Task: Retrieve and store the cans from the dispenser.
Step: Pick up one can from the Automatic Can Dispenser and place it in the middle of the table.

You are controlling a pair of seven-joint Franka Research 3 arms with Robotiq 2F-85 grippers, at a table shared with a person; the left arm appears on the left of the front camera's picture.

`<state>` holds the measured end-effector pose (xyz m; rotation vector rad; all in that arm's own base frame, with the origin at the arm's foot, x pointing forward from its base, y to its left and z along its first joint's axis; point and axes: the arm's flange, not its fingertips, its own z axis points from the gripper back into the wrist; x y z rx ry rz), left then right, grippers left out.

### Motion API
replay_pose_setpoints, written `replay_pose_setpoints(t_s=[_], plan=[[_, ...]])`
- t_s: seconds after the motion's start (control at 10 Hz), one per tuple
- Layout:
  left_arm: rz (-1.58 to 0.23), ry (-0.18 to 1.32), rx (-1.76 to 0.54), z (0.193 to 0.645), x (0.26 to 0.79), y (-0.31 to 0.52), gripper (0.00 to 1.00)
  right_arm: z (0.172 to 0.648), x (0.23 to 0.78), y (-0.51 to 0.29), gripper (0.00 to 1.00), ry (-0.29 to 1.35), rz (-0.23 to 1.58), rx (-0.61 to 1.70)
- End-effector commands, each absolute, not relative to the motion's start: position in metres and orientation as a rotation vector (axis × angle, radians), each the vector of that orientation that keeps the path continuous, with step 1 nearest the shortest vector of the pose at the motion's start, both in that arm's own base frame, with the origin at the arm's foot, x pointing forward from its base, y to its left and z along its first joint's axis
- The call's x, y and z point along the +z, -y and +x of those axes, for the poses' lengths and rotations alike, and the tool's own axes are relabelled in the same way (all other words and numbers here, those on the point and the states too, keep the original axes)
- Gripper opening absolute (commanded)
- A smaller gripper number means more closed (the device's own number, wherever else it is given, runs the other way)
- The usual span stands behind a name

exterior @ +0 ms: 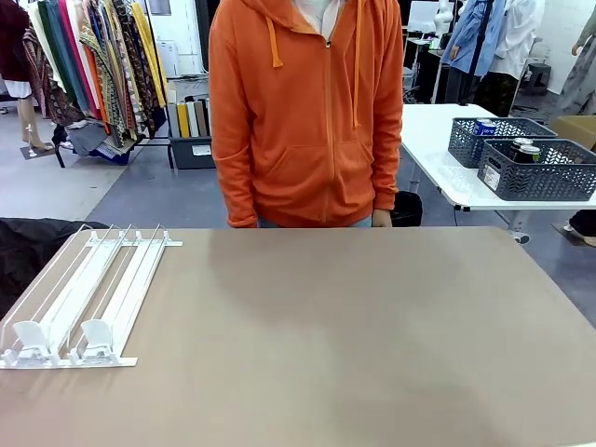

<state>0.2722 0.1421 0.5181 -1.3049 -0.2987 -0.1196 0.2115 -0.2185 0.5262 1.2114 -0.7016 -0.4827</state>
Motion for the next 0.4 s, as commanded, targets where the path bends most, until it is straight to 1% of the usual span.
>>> replay_pose_setpoints(t_s=[0.0, 0.3], plan=[[-1.322, 0.317, -0.133, 0.2726, 0.5183, -0.1410, 1.00, 0.2133, 0.5277, 0.2179, 1.00, 0.733, 1.234, -0.461], [-1.322, 0.317, -0.133, 0.2726, 0.5183, -0.1410, 1.00, 0.2133, 0.5277, 0.2179, 1.00, 0.733, 1.234, -0.461]])
